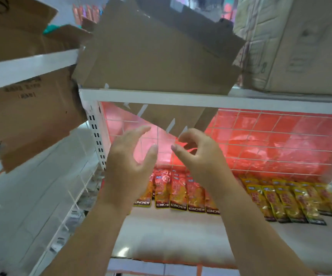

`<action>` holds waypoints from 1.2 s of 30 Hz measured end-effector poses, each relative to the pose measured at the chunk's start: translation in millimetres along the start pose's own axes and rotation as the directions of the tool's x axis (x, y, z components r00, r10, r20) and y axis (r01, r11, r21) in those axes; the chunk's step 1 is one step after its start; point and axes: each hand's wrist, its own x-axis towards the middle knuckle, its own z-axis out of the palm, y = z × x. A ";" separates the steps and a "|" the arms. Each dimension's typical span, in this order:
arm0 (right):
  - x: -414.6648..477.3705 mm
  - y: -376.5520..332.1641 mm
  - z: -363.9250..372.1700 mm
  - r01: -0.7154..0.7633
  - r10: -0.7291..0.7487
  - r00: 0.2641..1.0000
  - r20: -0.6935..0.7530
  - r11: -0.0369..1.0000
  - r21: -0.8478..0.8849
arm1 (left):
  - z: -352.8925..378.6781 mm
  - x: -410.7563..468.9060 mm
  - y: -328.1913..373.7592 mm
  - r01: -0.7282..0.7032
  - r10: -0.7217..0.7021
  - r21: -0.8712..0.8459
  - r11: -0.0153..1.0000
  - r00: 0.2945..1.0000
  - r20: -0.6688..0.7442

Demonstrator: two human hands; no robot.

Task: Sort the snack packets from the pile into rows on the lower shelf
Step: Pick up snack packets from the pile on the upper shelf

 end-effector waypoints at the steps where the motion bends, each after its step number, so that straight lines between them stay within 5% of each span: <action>1: -2.2 -6.2 -23.4 0.043 -0.043 0.999 -0.026 0.999 0.013 | 3.6 8.1 26.2 -0.039 0.040 -0.026 0.999 0.999 0.024; 12: -80.6 -34.2 -306.3 0.191 -0.225 0.925 -0.305 0.972 -0.138 | 102.9 20.3 276.4 -0.279 0.350 -0.265 0.923 0.894 0.278; 24: -243.2 -32.7 -574.6 -0.070 -0.156 0.785 -0.600 0.940 -0.335 | 256.3 -36.4 524.5 -0.343 0.630 -0.617 0.708 0.702 0.333; 36: -273.2 38.1 -723.6 -0.288 -0.123 0.658 -0.743 0.871 -0.399 | 405.5 -3.2 610.4 -0.359 0.713 -0.627 0.692 0.479 0.512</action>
